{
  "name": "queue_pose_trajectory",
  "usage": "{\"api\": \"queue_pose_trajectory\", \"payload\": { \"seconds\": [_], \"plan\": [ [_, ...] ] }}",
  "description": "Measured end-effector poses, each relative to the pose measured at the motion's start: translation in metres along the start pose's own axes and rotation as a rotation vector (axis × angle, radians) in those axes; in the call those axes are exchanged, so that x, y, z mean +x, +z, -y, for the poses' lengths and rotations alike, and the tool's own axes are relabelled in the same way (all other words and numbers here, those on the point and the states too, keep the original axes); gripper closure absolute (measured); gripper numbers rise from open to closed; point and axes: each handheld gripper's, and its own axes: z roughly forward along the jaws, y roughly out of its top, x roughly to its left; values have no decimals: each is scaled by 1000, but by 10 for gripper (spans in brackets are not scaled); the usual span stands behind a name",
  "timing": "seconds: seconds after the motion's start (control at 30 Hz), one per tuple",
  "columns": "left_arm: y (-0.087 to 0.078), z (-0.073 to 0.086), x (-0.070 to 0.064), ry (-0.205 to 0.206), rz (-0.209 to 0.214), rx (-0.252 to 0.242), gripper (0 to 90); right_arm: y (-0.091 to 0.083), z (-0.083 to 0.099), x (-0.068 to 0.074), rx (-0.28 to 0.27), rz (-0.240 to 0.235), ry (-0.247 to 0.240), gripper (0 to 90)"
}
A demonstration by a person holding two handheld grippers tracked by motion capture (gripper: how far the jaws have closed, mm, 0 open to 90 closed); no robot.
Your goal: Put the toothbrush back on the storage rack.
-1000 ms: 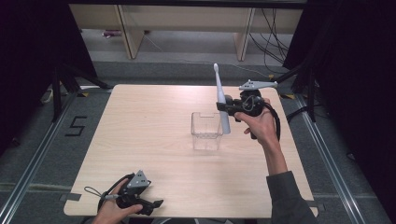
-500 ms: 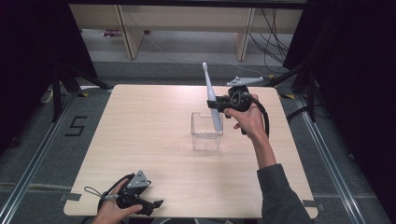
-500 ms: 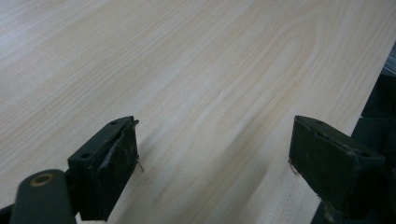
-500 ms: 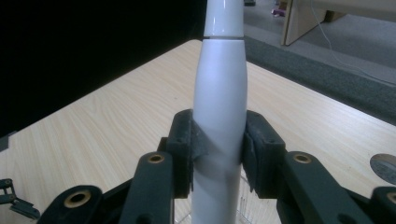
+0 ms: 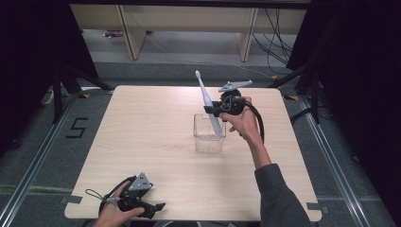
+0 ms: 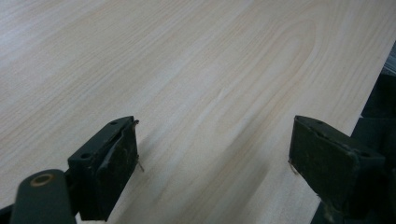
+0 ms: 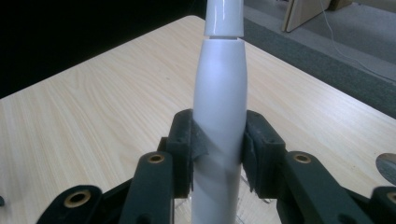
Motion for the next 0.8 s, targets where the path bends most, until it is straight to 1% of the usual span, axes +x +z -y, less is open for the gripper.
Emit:
{"api": "queue_pose_trajectory", "payload": {
  "seconds": [0.03,0.07,0.1,0.13,0.2,0.23,0.27,0.3,0.33,0.37,0.4,0.43,0.47,0.5,0.53,0.57,0.6,0.63,0.67,0.73,0.77,0.8],
  "plan": [
    [0,0,0,0,0,0,149,3,1,-1,2,4,-27,666],
    [1,0,-1,-11,10,-12,149,5,2,1,20,7,-20,666],
    [1,0,-1,-11,10,-12,149,7,3,1,28,7,-25,666],
    [0,0,0,0,1,0,149,11,4,1,27,4,-30,666],
    [0,0,0,1,0,1,149,14,7,2,36,-2,-25,666],
    [0,0,0,0,0,2,149,17,9,1,42,-8,-37,666],
    [0,0,0,1,1,2,149,18,10,2,51,0,-49,666],
    [0,0,0,1,1,2,149,18,10,2,51,0,-49,666],
    [1,0,-1,-12,12,-11,149,21,15,2,64,5,-41,666],
    [1,0,-1,-12,12,-12,149,22,15,1,68,1,-60,666],
    [1,0,-1,-12,12,-11,149,24,17,1,69,-4,-44,666],
    [1,0,-1,-12,12,-11,149,24,17,1,69,-4,-44,666],
    [1,0,-1,-14,11,-10,149,25,19,-1,69,4,-62,666],
    [1,0,-1,-14,11,-10,149,25,19,-1,69,4,-62,666],
    [1,0,-1,-14,12,-10,149,26,21,-3,70,1,-75,666],
    [1,0,-1,-15,12,-11,149,25,22,-1,81,5,-32,666],
    [1,0,-1,-13,12,-10,149,25,23,-3,75,10,-54,666],
    [1,0,-1,-13,12,-10,149,27,24,-3,71,9,-55,666],
    [1,0,-1,-13,12,-10,149,27,25,-2,86,2,-44,666],
    [0,0,-1,-12,15,-4,149,27,26,-3,92,15,-41,666],
    [1,0,-1,-14,17,-9,149,30,27,-3,78,15,-40,666],
    [1,0,-1,-14,18,-9,149,29,27,-3,97,11,-46,666]
  ]
}}
